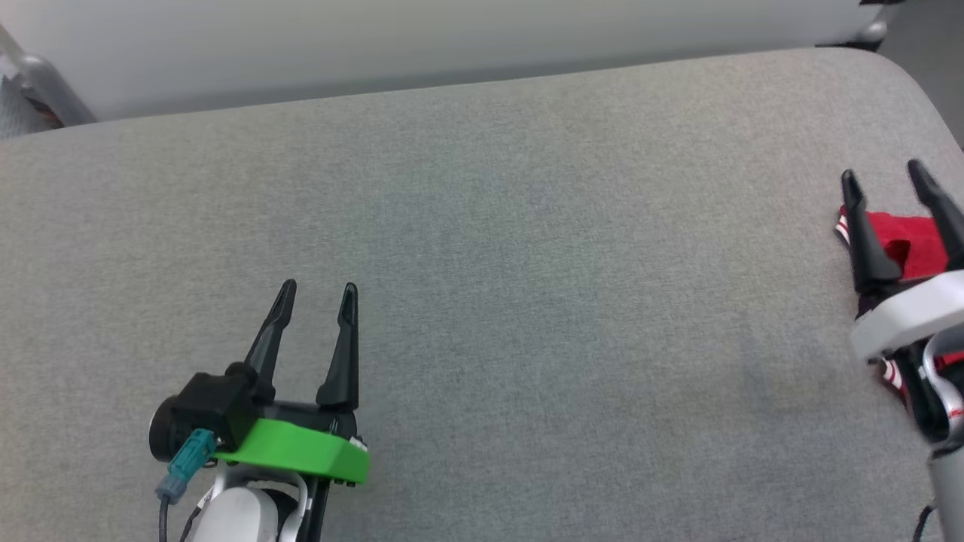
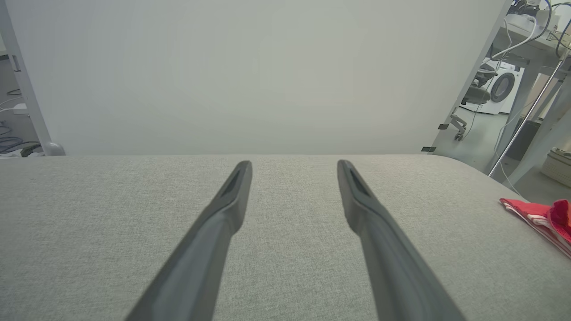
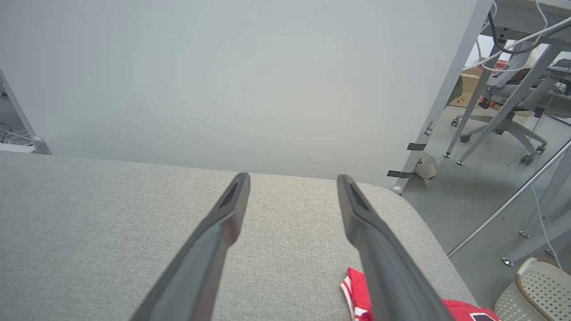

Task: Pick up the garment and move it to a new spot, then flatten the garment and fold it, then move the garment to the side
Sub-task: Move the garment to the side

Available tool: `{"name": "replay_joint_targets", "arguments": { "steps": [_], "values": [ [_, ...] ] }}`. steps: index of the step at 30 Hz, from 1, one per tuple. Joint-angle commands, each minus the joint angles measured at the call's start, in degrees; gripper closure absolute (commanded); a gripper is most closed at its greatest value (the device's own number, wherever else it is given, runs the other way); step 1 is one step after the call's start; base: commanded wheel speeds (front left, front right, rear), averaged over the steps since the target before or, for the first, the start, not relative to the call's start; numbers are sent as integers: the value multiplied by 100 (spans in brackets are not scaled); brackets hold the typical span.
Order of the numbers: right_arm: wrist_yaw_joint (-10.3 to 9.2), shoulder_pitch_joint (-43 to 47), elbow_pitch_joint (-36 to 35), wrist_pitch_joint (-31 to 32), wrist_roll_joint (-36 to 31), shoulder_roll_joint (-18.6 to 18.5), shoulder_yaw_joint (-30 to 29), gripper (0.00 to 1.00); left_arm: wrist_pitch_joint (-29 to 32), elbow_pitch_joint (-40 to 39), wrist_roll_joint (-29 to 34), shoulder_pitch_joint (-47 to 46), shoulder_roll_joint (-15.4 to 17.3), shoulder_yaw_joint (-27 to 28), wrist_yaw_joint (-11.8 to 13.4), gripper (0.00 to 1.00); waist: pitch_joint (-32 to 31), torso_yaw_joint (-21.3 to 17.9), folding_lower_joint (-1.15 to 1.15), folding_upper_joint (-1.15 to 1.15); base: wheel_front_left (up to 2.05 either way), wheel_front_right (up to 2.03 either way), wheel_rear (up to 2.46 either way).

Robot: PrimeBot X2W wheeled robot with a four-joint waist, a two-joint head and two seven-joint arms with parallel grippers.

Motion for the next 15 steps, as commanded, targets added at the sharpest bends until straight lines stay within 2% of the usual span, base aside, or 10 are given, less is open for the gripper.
{"name": "replay_joint_targets", "arguments": {
  "steps": [1,8,15],
  "values": [
    [-9,216,-97,-148,86,180,-19,0,-34,42,-110,115,-50,19,-16,0,-433,419,1,0,0,0,0],
    [-9,1173,-292,-819,116,1077,-49,0,-34,198,-143,395,-118,69,-16,0,-673,635,1,0,0,0,0],
    [-9,1637,-267,-1174,2,1426,-38,0,-34,312,-107,516,-165,122,-16,0,-756,769,1,0,0,0,0]
  ]
}}
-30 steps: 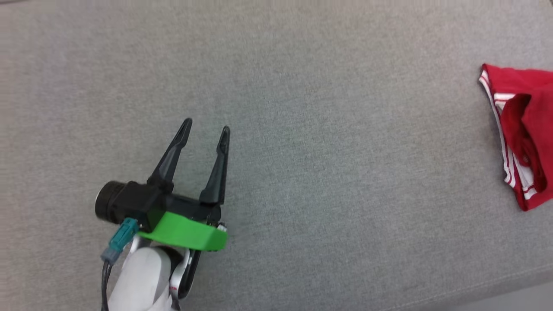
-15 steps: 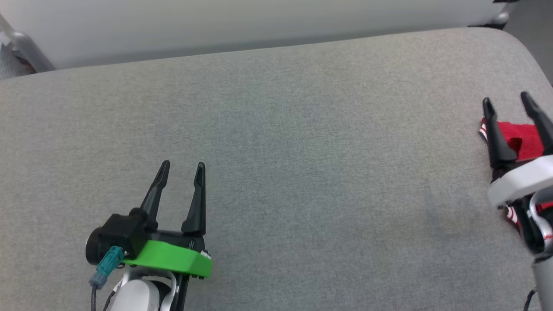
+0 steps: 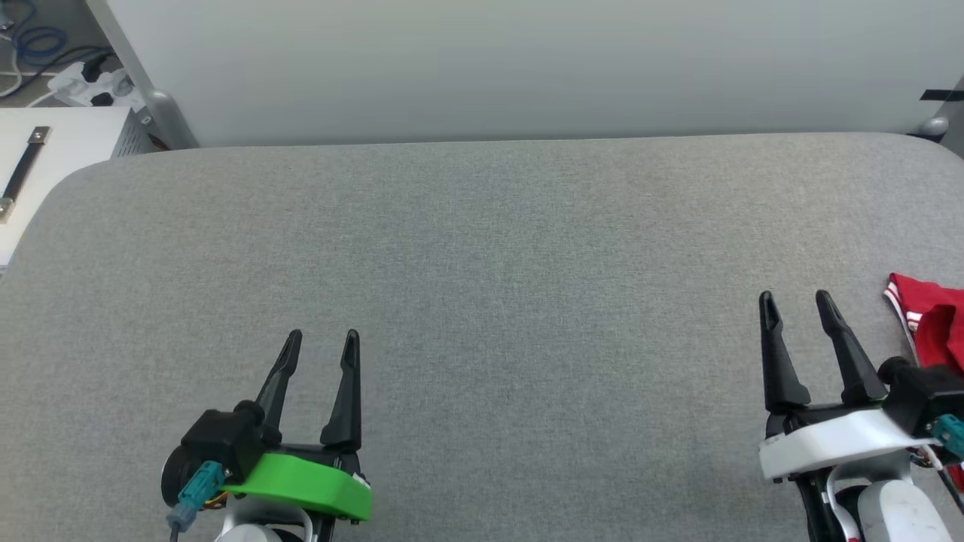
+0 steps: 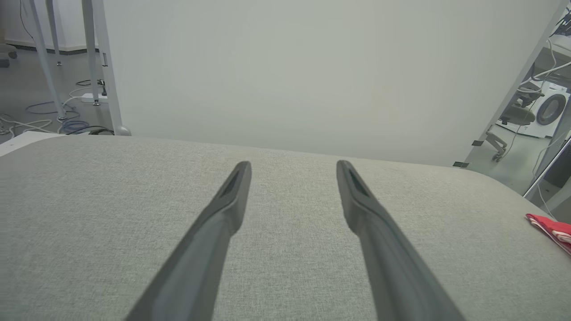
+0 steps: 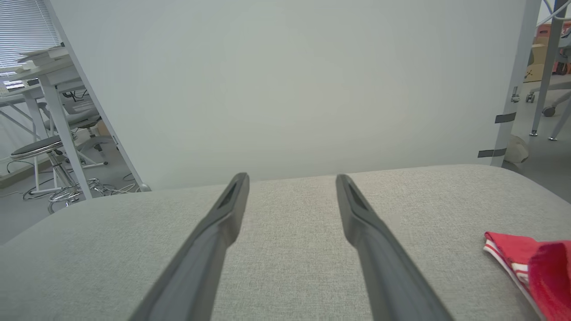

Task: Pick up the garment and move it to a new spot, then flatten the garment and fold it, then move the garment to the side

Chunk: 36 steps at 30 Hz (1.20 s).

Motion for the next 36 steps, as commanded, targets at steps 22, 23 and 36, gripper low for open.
{"name": "replay_joint_targets", "arguments": {
  "steps": [22,23,36],
  "values": [
    [-6,150,114,-128,-181,100,182,0,-34,89,175,176,-66,110,-16,0,-92,100,1,0,0,0,0],
    [-6,153,109,-128,-186,102,175,0,-34,85,170,177,-66,108,-16,0,-94,101,1,0,0,0,0],
    [-6,148,119,-129,-132,130,178,0,-34,137,84,160,-67,151,-16,0,-52,99,1,0,0,0,0]
  ]
}}
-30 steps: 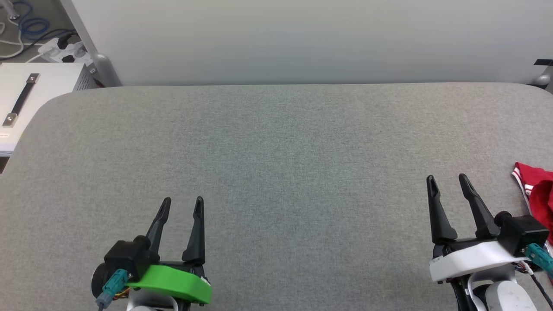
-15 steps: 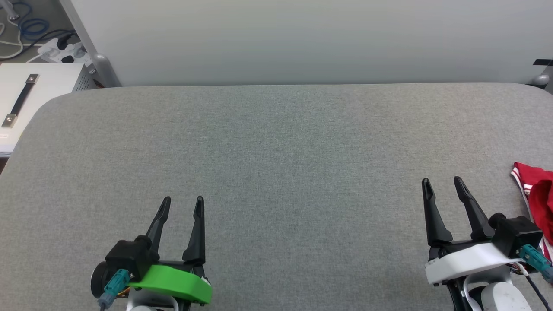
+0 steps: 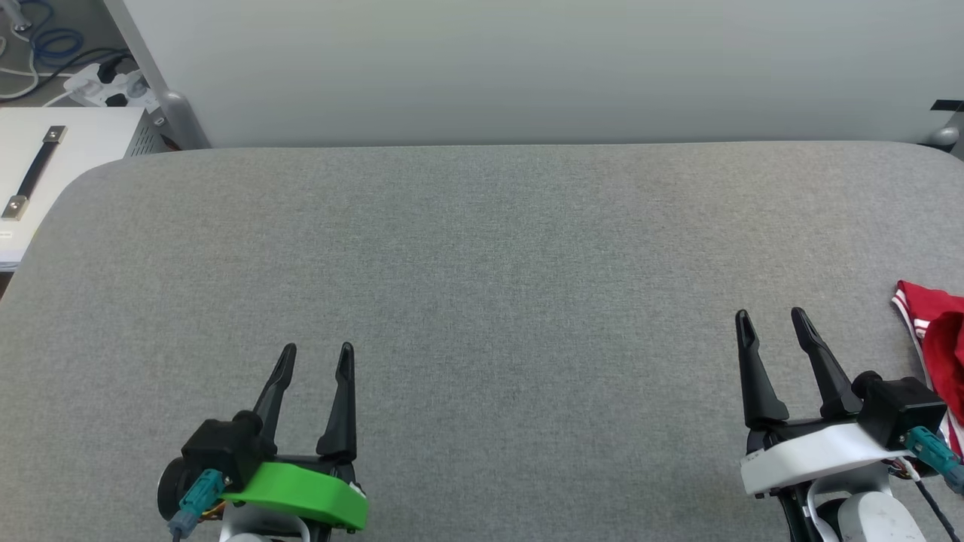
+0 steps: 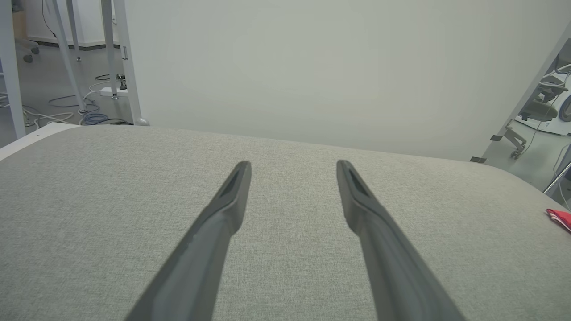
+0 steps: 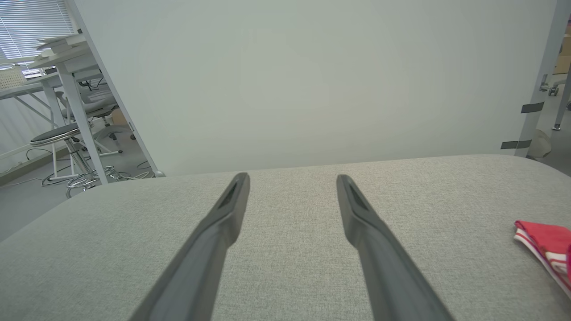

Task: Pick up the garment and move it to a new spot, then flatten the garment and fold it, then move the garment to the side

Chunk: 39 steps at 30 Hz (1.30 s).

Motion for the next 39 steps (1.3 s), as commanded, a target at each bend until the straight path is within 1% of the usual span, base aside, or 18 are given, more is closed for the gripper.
{"name": "replay_joint_targets", "arguments": {
  "steps": [1,2,3,39],
  "values": [
    [-6,3,-15,-51,8,-2,7,0,-34,-1,-79,54,-31,26,-16,0,7,-1,0,0,0,0,0],
    [-6,0,-20,-51,11,-3,6,0,-34,-14,-98,48,-31,26,-16,0,11,-2,0,0,0,0,0],
    [0,0,-3,1,0,-1,0,100,1,-13,-49,-1,0,6,0,100,12,-2,0,0,0,0,0],
    [-2,72,-132,375,-389,77,-80,100,377,-128,310,-32,-6,80,185,100,-62,-19,0,0,0,0,0]
  ]
}}
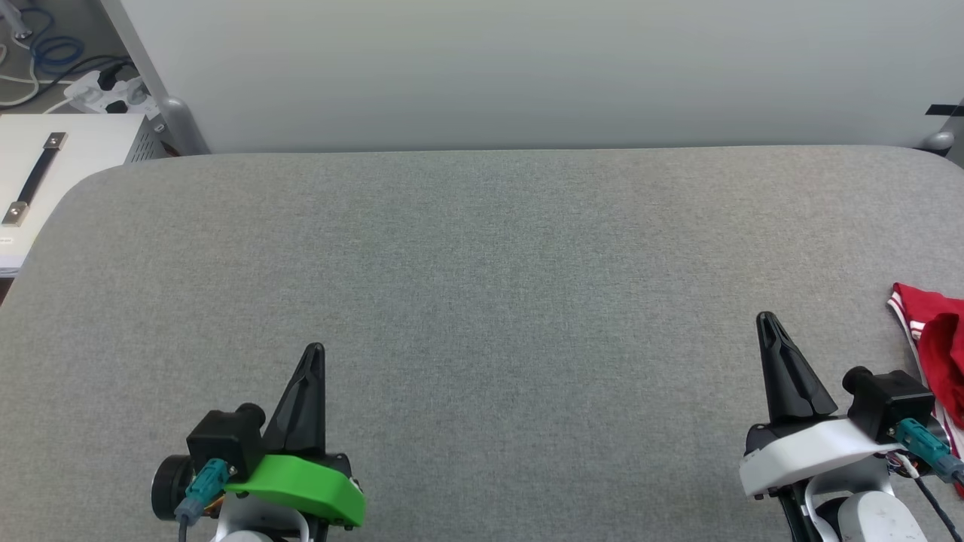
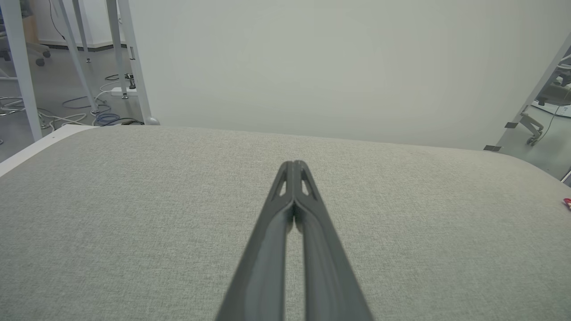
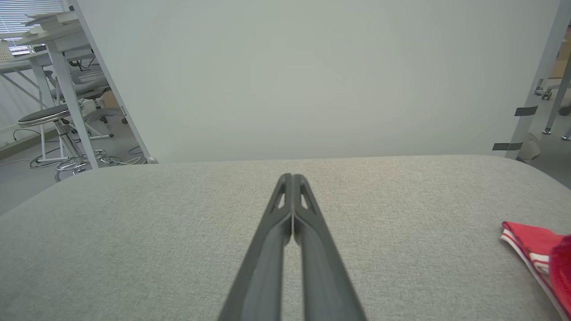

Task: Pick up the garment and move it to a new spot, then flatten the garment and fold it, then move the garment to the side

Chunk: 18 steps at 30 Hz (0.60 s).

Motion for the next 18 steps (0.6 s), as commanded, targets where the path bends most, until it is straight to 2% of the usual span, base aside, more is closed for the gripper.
{"name": "replay_joint_targets", "arguments": {
  "steps": [1,18],
  "values": [
    [-2,57,-38,30,-79,36,-12,100,29,-25,93,-28,-9,37,36,100,-3,-1,0,0,0,0,0],
    [-3,95,-108,221,-283,77,-53,100,222,-88,281,-43,-13,80,133,100,-42,-10,0,0,0,0,0]
  ]
}}
